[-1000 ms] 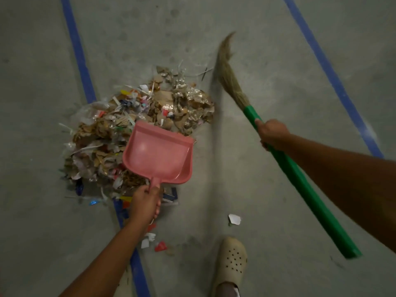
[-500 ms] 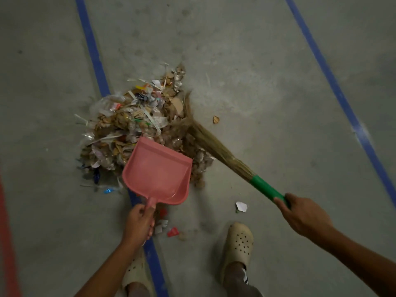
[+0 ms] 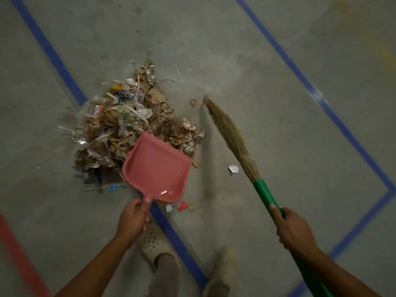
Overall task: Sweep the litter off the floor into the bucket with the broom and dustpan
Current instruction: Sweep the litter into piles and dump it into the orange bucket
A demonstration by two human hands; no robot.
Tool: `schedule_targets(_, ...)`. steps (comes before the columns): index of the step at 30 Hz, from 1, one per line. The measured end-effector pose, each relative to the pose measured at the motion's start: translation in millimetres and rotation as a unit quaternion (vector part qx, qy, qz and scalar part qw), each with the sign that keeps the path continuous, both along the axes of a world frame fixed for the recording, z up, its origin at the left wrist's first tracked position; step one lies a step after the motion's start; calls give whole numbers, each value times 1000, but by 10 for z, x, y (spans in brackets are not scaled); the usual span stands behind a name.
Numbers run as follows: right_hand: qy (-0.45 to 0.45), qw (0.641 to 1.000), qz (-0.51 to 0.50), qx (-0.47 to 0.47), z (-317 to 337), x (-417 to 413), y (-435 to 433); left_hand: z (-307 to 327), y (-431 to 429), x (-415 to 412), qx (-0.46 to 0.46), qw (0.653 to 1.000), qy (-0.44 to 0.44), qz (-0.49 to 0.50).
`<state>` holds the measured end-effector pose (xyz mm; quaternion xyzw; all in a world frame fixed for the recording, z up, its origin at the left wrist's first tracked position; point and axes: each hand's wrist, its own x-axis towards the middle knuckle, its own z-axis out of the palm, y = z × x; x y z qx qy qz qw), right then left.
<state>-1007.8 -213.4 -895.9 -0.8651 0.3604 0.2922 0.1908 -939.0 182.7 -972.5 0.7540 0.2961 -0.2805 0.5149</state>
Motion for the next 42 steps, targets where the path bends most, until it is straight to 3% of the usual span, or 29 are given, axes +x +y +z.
schedule_targets(5, 31, 989, -145, 14, -140, -696, 59, -61, 70, -301, 30, 999, -11, -14)
schedule_targets(10, 71, 977, -197, 30, -612, -1267, 229, -412, 54, -789, 45, 999, -12, 8)
schedule_targets(17, 52, 996, -15, 74, -821, -1574, 914, -423, 150, -1472, 45, 997, -9, 62)
schedule_targets(25, -37, 996, 32, 78, -22, -2001, 1043, -13, 613, -2015, 69, 991, 12, 114)
schedule_targets(31, 29, 990, 116, 74, -129, -2476, 1094, -73, 856, -2425, 67, 987, 42, 142)
schedule_targets(36, 131, 956, 260, 23, -613, -2611, 962, -315, 998, -2626, 90, 986, 66, 121)
schedule_targets(42, 125, 969, 210, -30, -1004, -2071, 616, -515, 1045, -2642, 90, 987, 83, 101)
